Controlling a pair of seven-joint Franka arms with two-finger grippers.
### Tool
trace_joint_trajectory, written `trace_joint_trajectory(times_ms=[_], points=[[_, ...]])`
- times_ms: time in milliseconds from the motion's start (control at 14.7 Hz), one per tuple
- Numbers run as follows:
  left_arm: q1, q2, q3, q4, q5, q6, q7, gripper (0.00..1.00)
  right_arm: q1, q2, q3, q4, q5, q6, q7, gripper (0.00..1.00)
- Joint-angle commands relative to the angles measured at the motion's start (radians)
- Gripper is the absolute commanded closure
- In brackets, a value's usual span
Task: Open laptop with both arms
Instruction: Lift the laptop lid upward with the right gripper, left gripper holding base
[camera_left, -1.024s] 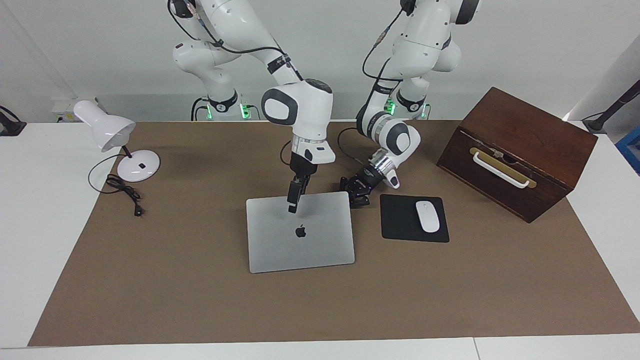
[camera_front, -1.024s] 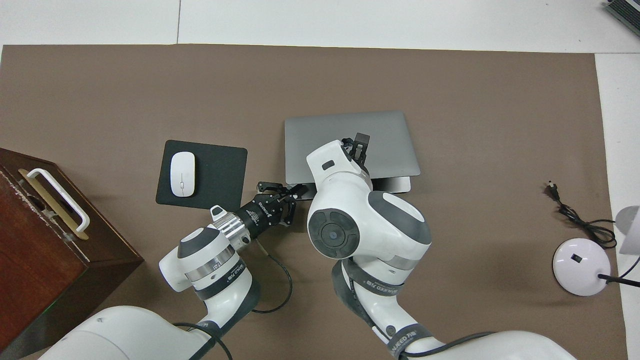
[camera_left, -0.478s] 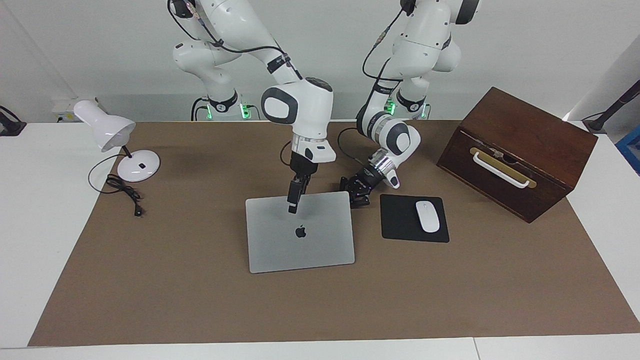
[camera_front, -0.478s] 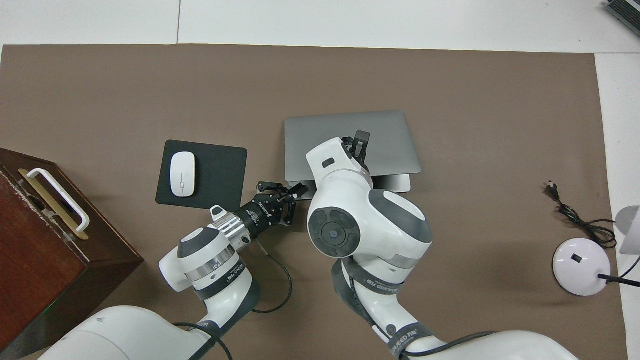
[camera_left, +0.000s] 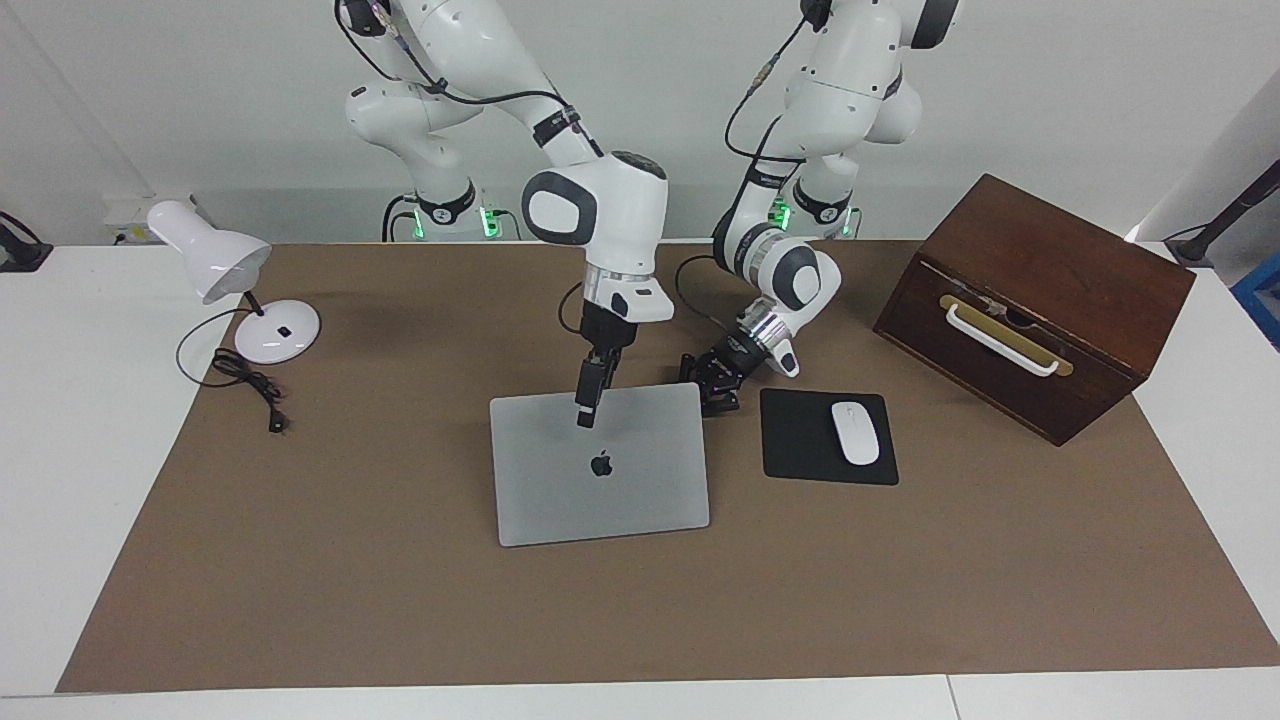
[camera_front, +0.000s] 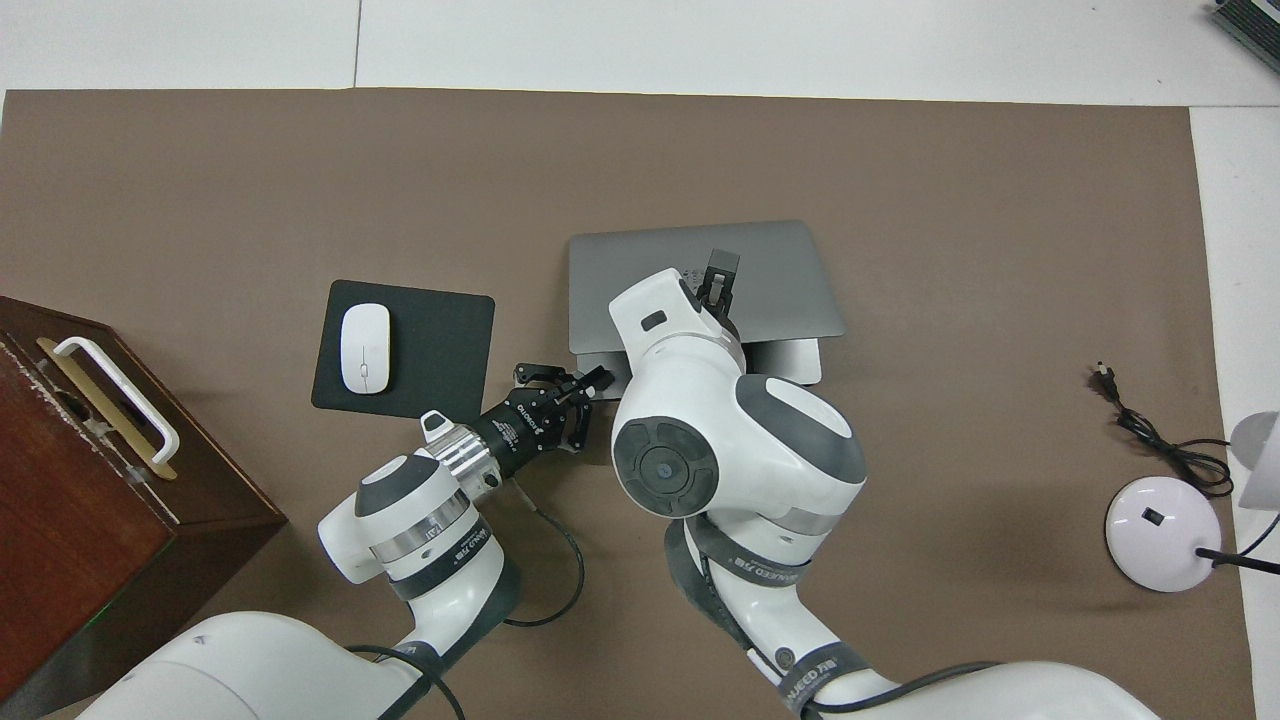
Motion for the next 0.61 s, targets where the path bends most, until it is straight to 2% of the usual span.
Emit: trace_joint_trajectory(times_ms=[0, 546], points=[[-0.002, 0.091, 0.0, 0.019, -0.047, 0.016, 0.053, 1.0, -0.016, 0.019, 0.001, 0.039, -0.052, 0.0, 0.014, 0.0], [-0.002, 0.091, 0.0, 0.019, -0.047, 0.016, 0.053, 1.0, -0.017, 0.022, -0.002, 0.062, -0.059, 0.0, 0.014, 0.0]])
